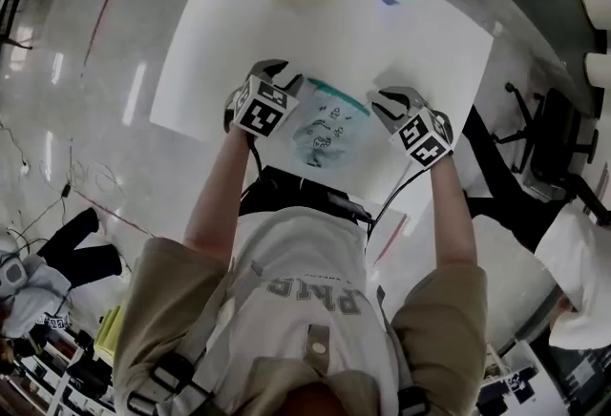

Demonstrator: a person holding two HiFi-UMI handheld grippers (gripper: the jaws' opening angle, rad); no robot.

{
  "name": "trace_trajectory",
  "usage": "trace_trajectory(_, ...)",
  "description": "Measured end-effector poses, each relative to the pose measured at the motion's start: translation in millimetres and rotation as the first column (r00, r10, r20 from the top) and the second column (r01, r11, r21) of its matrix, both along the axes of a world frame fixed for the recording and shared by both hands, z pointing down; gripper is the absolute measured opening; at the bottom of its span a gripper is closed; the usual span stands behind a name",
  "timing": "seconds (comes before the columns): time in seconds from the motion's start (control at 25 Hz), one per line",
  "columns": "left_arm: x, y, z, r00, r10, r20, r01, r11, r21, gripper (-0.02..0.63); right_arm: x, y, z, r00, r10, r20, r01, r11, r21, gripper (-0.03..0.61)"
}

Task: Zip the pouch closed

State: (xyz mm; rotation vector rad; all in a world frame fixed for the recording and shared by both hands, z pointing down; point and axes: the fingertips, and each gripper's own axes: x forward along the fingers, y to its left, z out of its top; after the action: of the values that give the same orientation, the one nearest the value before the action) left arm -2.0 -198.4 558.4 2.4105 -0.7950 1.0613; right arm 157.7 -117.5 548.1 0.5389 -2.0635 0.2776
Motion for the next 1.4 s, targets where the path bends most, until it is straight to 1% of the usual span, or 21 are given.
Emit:
trace_trajectory(0.08, -3.1, -3.4, -12.6, 0.999, -0.025, -0.023, 0.025, 0.999, 0.029, 0.158, -2.0, -5.6, -14.0, 0.995, 0.082, 0.059, -0.085, 0.995, 0.052, 0.106)
trace_trajectory(0.16, -7.3, -7.5, -27.6, 0.998, -0.048, -0.04, 0.051, 0.997, 0.061, 0.158, -3.7, -12.2, -30.3, 0.98, 0.157, 0.123, -0.17, 0.98, 0.106, 0.106)
trace_trajectory(0.24, -11.8, -11.0, -42.0, 0.996, -0.069, -0.058, 0.074, 0.993, 0.095, 0.158, -6.6, -19.6, -50.1, 0.956, 0.222, 0.192, -0.254, 0.954, 0.162, 0.106)
trace_trajectory(0.28, -13.9, -12.5, -49.7, 0.994, -0.081, -0.069, 0.088, 0.99, 0.112, 0.158, -7.8, -23.7, -61.2, 0.941, 0.251, 0.228, -0.296, 0.936, 0.192, 0.106)
trace_trajectory(0.32, -16.0, -13.6, -57.9, 0.992, -0.095, -0.083, 0.105, 0.986, 0.131, 0.158, -8.4, -27.3, -72.4, 0.923, 0.278, 0.265, -0.339, 0.914, 0.222, 0.106)
trace_trajectory(0.4, -20.7, -14.6, -75.3, 0.985, -0.128, -0.118, 0.146, 0.975, 0.167, 0.158, -9.0, -32.4, -94.6, 0.88, 0.331, 0.34, -0.428, 0.862, 0.271, 0.106)
trace_trajectory(0.48, -26.0, -13.4, -92.7, 0.975, -0.161, -0.156, 0.191, 0.96, 0.204, 0.158, -11.5, -33.1, -115.3, 0.83, 0.376, 0.412, -0.513, 0.804, 0.299, 0.106)
trace_trajectory(0.56, -30.9, -11.1, -109.3, 0.963, -0.189, -0.19, 0.233, 0.941, 0.244, 0.156, -15.0, -31.1, -133.4, 0.786, 0.402, 0.469, -0.577, 0.749, 0.325, 0.106)
trace_trajectory(0.76, -29.4, -0.8, -144.5, 0.934, -0.23, -0.275, 0.317, 0.887, 0.335, 0.136, -11.9, -25.8, -167.8, 0.697, 0.452, 0.556, -0.696, 0.614, 0.373, 0.1)
trace_trajectory(0.84, -26.8, 5.2, -157.4, 0.927, -0.231, -0.296, 0.336, 0.862, 0.379, 0.11, -6.3, -22.3, -179.6, 0.664, 0.472, 0.58, -0.734, 0.56, 0.384, 0.081)
trace_trajectory(0.92, -25.5, 9.8, -168.1, 0.923, -0.232, -0.308, 0.35, 0.837, 0.42, 0.075, -2.3, -19.1, -190.3, 0.646, 0.479, 0.594, -0.754, 0.518, 0.403, 0.059)
trace_trajectory(1.0, -23.0, 13.9, -177.7, 0.919, -0.227, -0.322, 0.36, 0.816, 0.452, 0.046, 0.6, -16.4, -198.9, 0.639, 0.476, 0.604, -0.763, 0.495, 0.416, 0.03)
trace_trajectory(1.08, -21.0, 18.2, -187.6, 0.915, -0.217, -0.341, 0.368, 0.796, 0.481, 0.012, 1.5, -14.2, -205.3, 0.645, 0.468, 0.604, -0.758, 0.491, 0.429, 0.023)
trace_trajectory(1.16, -22.0, 22.0, -196.9, 0.907, -0.215, -0.362, 0.383, 0.776, 0.501, 0.012, 0.4, -11.7, -212.5, 0.663, 0.451, 0.598, -0.744, 0.491, 0.454, 0.006)
trace_trajectory(1.28, -27.2, 23.9, -209.3, 0.889, -0.229, -0.396, 0.422, 0.745, 0.516, 0.012, -2.4, -8.9, -225.8, 0.685, 0.416, 0.598, -0.724, 0.479, 0.496, 0.002)
trace_trajectory(1.4, -30.6, 23.7, -219.4, 0.877, -0.235, -0.419, 0.446, 0.72, 0.531, 0.012, -4.1, -6.6, -234.7, 0.686, 0.398, 0.609, -0.723, 0.467, 0.509, 0.002)
